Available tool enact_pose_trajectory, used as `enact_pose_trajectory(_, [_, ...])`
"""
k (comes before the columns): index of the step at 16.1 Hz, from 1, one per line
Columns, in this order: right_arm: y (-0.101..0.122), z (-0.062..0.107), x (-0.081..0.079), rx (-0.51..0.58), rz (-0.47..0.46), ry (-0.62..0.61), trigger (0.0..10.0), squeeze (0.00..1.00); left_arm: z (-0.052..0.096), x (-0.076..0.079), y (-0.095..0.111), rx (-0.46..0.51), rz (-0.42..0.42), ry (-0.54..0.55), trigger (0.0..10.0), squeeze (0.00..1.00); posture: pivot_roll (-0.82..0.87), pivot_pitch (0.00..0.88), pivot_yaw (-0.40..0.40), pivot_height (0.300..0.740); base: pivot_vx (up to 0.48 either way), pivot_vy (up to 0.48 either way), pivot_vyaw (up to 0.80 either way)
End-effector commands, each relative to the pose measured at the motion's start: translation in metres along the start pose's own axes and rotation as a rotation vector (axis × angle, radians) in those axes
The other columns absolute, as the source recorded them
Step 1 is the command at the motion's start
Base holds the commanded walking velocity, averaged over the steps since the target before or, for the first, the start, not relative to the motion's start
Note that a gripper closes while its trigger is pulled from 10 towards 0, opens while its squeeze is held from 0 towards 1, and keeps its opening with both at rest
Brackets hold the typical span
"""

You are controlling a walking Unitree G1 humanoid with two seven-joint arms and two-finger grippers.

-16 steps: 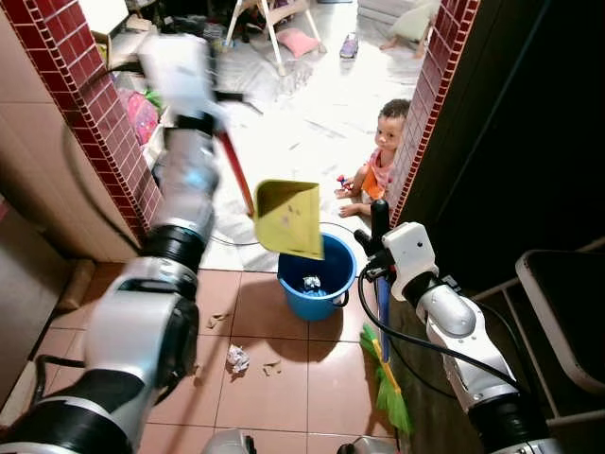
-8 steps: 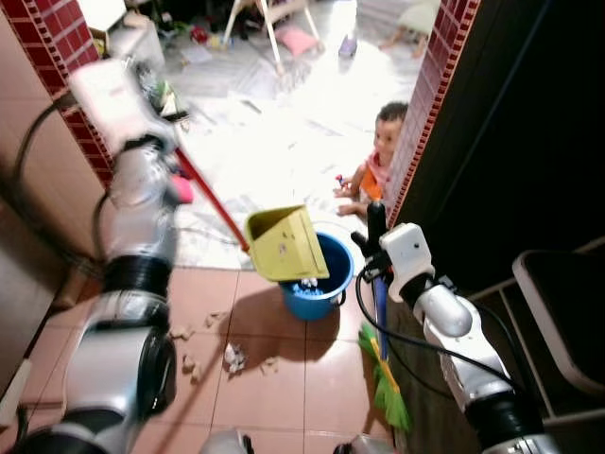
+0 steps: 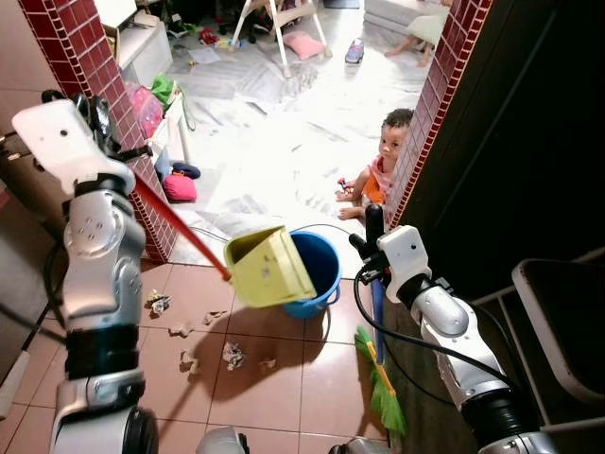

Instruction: Sweep floor

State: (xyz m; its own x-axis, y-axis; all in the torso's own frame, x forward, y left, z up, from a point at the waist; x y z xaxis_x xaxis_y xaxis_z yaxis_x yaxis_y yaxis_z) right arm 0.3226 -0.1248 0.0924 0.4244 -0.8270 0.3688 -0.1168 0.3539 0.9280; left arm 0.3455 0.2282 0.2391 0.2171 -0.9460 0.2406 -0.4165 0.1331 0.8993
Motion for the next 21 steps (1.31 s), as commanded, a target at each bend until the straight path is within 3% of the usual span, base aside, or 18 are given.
enact_pose_trajectory(1, [0.001,0.001,0.004,0.0,0.025,0.002,10.0,0.0,0.001,-0.001,0.012,0.034,-0.049,-0.001,10.0,0.0,0.03,0.0,-0.029,0.74,0.0,0.0,0.0])
enact_pose_trajectory(16, [0.001,-0.005,0.004,0.003,0.033,-0.001,10.0,0.0,-0.024,0.0,0.035,0.088,-0.124,0.044,10.0,0.0,0.03,0.0,-0.031,0.74,0.0,0.0,0.0])
enact_pose_trajectory(20, [0.002,-0.007,0.003,0.005,0.032,-0.003,10.0,0.0,-0.033,0.018,0.037,0.105,-0.081,0.01,10.0,0.0,0.03,0.0,-0.029,0.74,0.0,0.0,0.0])
enact_pose_trajectory(21, [0.003,-0.007,0.003,0.007,0.032,-0.006,10.0,0.0,-0.038,0.029,0.038,0.112,-0.057,-0.005,10.0,0.0,0.03,0.0,-0.027,0.74,0.0,0.0,0.0])
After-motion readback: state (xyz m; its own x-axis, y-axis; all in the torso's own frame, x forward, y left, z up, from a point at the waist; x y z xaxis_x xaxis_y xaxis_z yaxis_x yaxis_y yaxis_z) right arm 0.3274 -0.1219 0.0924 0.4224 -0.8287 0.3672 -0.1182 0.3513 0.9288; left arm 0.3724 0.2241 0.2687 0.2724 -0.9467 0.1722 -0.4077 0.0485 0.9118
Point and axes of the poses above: a point about 5 cm out from each wrist's last joint towards the gripper, its own z axis pointing back from the gripper into the wrist, its own y axis along the axis of the wrist's last joint, x = y × z, the point moved 3 cm from there along -z, pointing out of the wrist towards the gripper, and after that the axes turned 6 degrees about z, right-handed, at the moved point
